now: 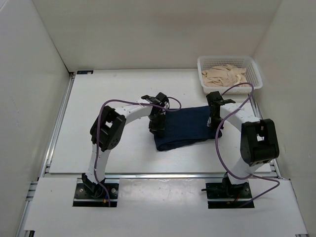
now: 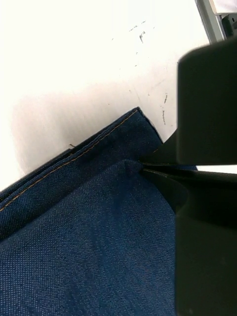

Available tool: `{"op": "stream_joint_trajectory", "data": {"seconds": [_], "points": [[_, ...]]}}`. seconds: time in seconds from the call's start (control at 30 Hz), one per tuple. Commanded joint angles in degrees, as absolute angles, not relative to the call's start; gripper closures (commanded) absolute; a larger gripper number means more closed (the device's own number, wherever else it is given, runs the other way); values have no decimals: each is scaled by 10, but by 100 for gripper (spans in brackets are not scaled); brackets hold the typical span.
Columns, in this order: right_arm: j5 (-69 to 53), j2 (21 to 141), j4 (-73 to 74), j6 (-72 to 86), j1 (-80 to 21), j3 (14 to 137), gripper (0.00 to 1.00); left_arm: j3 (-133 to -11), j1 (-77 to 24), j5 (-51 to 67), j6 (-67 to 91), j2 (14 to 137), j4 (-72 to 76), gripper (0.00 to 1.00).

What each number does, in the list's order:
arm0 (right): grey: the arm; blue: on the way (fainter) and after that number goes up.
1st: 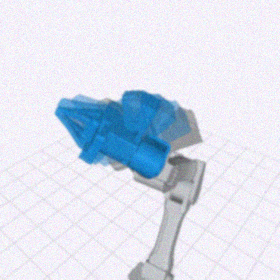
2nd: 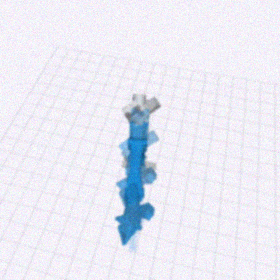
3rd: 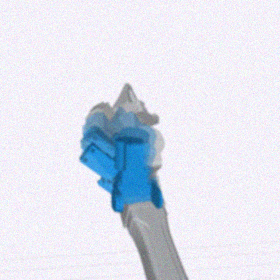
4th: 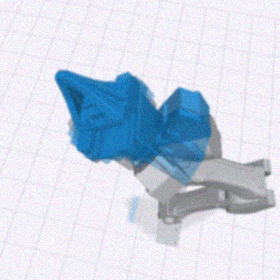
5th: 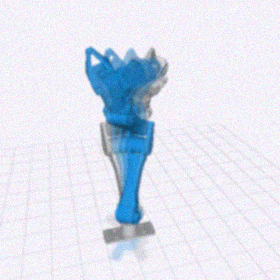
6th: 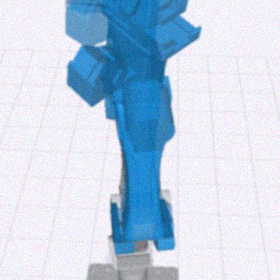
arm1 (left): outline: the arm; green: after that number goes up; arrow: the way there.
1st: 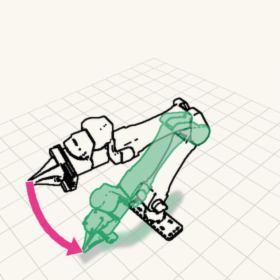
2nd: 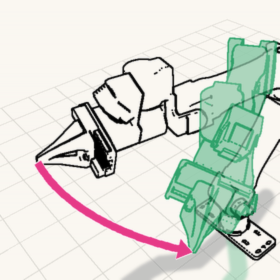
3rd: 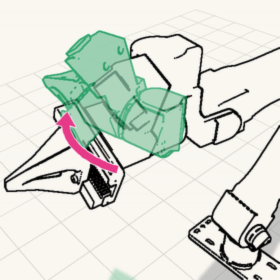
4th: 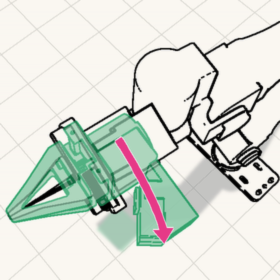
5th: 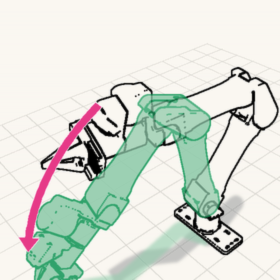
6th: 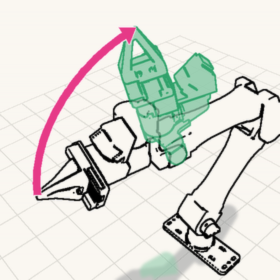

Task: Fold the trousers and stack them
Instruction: Fold the trousers

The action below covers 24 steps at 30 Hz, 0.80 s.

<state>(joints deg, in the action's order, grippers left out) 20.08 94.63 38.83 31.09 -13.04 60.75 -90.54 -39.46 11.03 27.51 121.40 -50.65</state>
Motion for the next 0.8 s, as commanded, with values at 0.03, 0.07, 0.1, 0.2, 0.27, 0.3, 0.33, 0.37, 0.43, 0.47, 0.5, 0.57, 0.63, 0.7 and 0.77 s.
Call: {"op": "stream_joint_trajectory", "data": {"seconds": [0.03,0.07,0.1,0.2,0.27,0.3,0.33,0.37,0.43,0.47,0.5,0.57,0.63,0.7,0.77], "points": [[227,960,375,311,-128,625,98,-890,-395,84,285,1173,-497,61],[227,950,375,306,-128,625,92,-890,-395,79,285,1166,-497,61],[227,944,375,306,-123,625,67,-890,-395,79,290,1158,-497,59],[250,920,381,306,-123,625,28,-890,-395,73,290,1131,-497,58],[256,920,381,306,-107,625,24,-896,-395,73,290,1124,-497,58],[256,926,381,306,-107,625,22,-902,-395,73,290,1124,-497,58],[256,926,381,306,-107,630,22,-902,-395,73,290,1124,-497,58],[256,935,381,306,-100,630,22,-902,-395,73,290,1124,-497,58],[239,957,373,294,-95,630,32,-902,-395,78,290,1124,-502,58],[227,965,367,294,-88,630,38,-902,-395,78,290,1124,-502,58],[192,981,352,294,-88,624,44,-902,-395,78,290,1124,-502,58],[149,994,335,288,-73,614,71,-902,-395,72,290,1119,-502,58],[112,994,326,288,-73,605,97,-902,-395,67,290,1119,-507,58],[89,988,321,294,-73,590,100,-902,-395,54,290,1114,-513,56],[56,974,313,311,-86,569,100,-902,-389,39,285,1114,-519,56]]}}
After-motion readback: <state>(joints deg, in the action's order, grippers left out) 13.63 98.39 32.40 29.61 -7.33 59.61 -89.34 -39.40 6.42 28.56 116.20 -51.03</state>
